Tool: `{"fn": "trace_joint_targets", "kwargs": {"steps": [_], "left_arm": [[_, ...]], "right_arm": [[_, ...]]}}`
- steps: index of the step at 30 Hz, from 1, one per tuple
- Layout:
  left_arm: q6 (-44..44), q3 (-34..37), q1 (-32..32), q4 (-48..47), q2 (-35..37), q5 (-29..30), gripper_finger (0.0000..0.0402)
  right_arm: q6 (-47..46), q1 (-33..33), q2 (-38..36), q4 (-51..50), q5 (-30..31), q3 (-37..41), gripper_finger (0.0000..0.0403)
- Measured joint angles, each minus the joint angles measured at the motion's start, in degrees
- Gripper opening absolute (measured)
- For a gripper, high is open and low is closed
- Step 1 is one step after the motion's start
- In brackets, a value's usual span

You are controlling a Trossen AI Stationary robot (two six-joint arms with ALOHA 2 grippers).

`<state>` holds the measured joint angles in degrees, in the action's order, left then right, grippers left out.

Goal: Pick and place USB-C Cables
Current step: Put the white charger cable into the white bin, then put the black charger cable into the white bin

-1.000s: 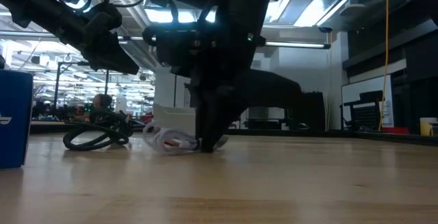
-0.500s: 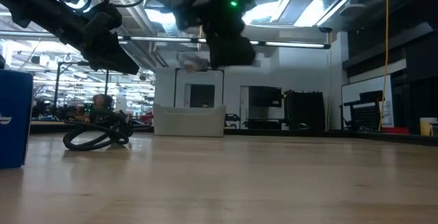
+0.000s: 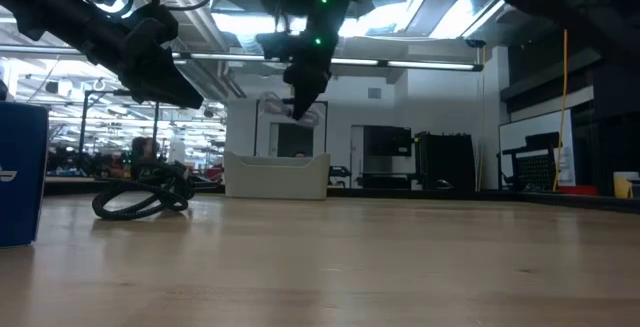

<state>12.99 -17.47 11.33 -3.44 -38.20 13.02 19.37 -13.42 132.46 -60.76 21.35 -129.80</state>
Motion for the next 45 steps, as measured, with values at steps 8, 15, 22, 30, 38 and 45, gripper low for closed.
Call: {"fn": "trace_joint_targets", "kwargs": {"steps": [8, 15, 22, 30, 38, 45], "left_arm": [[0.0, 0.0, 0.0, 0.0, 0.0, 0.0, 0.0096], [-0.1, 0.0, 0.0, 0.0, 0.0, 0.0, 0.0096], [-0.1, 0.0, 0.0, 0.0, 0.0, 0.0, 0.0096], [-0.1, 0.0, 0.0, 0.0, 0.0, 0.0, 0.0096], [-0.1, 0.0, 0.0, 0.0, 0.0, 0.0, 0.0096], [0.4, 0.0, 0.0, -0.4, 0.0, -0.4, 0.0096]], "right_arm": [[-6.9, -7.3, 0.0, 0.5, -14.7, 0.0, 0.0063], [-7.0, -8.7, 0.0, 7.9, -18.6, 0.0, 0.0089], [-14.2, -7.9, 0.0, 9.4, -19.3, 0.0, 0.0108], [-26.8, -3.8, 0.0, -0.8, -38.5, 0.0, 0.0109], [-19.8, 3.8, 0.0, -16.9, -37.9, 0.0, 0.0109], [-21.5, 11.0, 0.0, -29.6, -31.1, 0.0, 0.011]]}}
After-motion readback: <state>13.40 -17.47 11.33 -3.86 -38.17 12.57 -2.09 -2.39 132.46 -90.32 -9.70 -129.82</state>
